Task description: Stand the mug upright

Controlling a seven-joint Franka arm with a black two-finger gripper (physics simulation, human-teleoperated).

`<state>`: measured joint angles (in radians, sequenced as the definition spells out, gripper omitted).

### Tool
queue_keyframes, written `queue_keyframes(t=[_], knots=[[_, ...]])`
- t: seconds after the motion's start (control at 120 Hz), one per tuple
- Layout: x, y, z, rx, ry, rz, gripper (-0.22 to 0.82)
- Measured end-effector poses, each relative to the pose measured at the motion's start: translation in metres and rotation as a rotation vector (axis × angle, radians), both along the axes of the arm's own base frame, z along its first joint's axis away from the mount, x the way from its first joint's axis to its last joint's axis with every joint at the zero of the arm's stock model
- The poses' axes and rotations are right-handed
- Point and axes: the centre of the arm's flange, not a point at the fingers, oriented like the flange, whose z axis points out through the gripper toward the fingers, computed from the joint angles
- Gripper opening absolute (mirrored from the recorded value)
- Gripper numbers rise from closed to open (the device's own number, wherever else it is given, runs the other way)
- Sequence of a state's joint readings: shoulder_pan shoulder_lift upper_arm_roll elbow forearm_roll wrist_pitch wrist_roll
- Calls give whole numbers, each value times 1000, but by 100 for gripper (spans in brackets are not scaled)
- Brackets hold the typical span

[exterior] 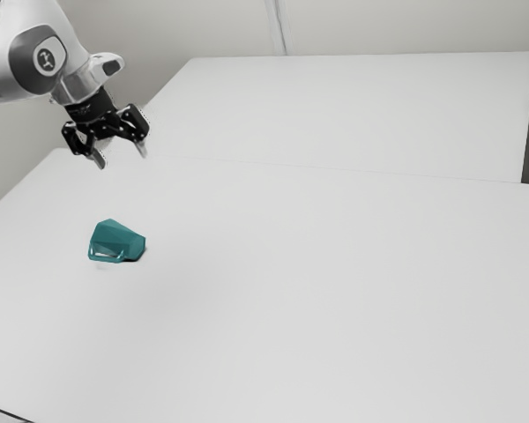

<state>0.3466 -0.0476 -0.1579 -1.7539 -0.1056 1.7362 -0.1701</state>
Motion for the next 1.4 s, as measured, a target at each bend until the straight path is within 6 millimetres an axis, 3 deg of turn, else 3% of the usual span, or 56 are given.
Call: queue_keyframes(t=[0.133, 0.25, 0.358, 0.642, 0.825, 0.967, 1.158, 1.4], knots=[[-20, 89, -25, -68, -12, 97, 60], [-39, 132, -43, -107, -27, 98, 60], [-40, 139, -64, -127, -34, 26, 60], [-12, 136, -126, -168, -54, -199, 60], [-18, 188, -154, -224, -103, -197, 60], [-23, 217, -167, -277, -147, -189, 60], [-5, 254, -196, -352, -204, -217, 60], [17, 277, -233, -420, -227, -302, 60]])
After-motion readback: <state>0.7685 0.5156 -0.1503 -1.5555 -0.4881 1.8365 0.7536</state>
